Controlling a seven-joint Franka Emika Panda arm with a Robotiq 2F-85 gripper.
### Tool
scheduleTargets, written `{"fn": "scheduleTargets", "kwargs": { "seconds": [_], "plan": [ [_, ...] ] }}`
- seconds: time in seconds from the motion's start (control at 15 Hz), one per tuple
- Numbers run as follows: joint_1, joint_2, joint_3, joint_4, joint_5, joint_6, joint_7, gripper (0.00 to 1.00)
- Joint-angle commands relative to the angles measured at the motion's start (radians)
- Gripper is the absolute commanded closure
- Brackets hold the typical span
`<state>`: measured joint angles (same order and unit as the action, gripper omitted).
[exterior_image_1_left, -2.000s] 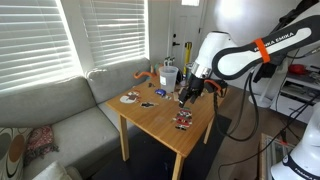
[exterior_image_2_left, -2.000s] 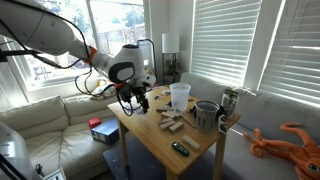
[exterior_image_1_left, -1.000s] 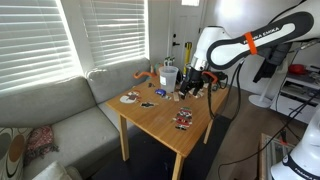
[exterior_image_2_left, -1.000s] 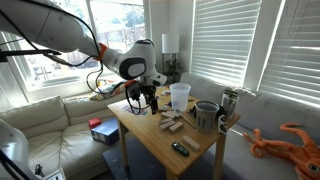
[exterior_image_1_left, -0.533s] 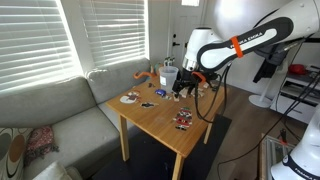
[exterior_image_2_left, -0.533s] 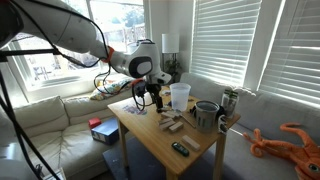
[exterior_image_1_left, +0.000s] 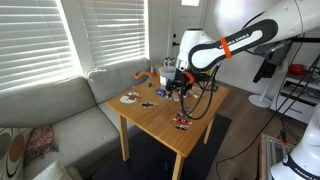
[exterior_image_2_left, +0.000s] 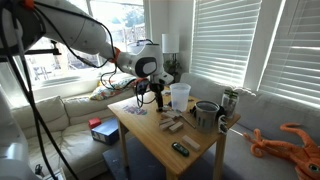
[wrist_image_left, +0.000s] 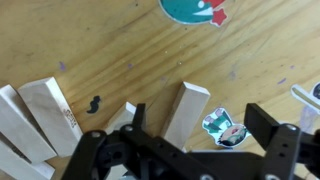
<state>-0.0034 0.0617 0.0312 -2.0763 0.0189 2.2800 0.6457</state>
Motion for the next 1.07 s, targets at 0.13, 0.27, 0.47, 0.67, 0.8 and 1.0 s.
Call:
{"fn": "scheduleTargets", "kwargs": {
  "seconds": [0.13, 0.27, 0.47, 0.67, 0.8, 1.0],
  "plan": [
    [0.028, 0.057, -0.009, 0.071, 0.008, -0.071, 0.086, 0.17],
    [0.034, 0.063, -0.012, 0.078, -0.002, -0.079, 0.113, 0.30],
    [0.039, 0.069, -0.012, 0.083, -0.002, -0.092, 0.129, 0.51],
    [0.043, 0.064, -0.007, 0.087, 0.008, -0.134, 0.113, 0.72],
    [0.047, 0.058, -0.002, 0.088, 0.013, -0.164, 0.097, 0.86],
    [0.058, 0.041, 0.006, 0.077, 0.023, -0.200, 0.072, 0.92]
  ]
}}
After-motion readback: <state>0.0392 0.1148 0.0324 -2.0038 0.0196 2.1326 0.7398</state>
